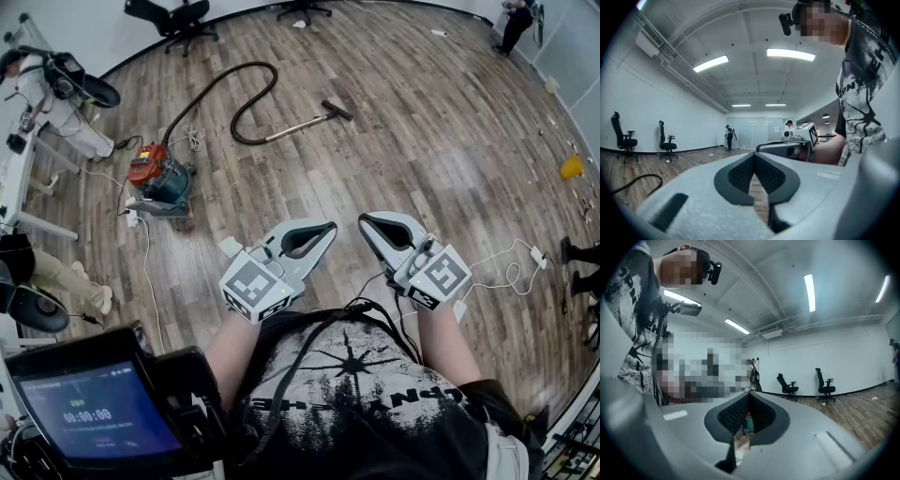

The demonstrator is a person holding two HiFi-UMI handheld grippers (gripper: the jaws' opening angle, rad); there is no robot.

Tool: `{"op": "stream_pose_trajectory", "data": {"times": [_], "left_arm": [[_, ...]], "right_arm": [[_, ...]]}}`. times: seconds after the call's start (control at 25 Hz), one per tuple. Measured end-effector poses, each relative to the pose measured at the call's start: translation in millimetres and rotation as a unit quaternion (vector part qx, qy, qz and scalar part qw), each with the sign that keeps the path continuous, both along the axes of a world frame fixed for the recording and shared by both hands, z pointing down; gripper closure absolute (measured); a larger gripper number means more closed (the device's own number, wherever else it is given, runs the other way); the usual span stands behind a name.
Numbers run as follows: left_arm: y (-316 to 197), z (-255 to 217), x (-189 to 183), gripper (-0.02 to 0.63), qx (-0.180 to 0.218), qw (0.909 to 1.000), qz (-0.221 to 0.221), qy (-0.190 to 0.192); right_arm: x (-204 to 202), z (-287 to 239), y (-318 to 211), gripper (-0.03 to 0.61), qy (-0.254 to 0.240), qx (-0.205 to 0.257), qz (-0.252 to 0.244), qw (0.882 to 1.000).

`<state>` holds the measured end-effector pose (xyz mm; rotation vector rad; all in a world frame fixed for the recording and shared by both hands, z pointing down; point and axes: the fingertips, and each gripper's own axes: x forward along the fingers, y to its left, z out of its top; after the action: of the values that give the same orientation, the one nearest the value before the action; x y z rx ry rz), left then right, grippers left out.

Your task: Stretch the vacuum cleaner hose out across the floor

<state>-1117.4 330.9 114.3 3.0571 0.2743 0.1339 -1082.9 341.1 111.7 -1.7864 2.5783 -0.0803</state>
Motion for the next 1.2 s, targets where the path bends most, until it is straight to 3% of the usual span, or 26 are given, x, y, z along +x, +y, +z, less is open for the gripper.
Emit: {"op": "stream_pose_trajectory", "data": {"times": [0.56,0.8,1.2], "left_arm": [[-9,3,-2,0.614,0.001,0.9999,-0.014,-0.004],[-6,7,-5,0.614,0.005,0.9998,-0.016,-0.006],[-18,9,-14,0.614,-0.006,0.9995,-0.028,-0.011]], "right_arm": [[-4,-3,-8,0.574,0.007,0.007,-0.015,1.0],[-5,-1,-3,0.572,-0.017,0.012,-0.023,1.0],[-13,14,-3,0.572,0.0,0.002,-0.035,0.999]]}}
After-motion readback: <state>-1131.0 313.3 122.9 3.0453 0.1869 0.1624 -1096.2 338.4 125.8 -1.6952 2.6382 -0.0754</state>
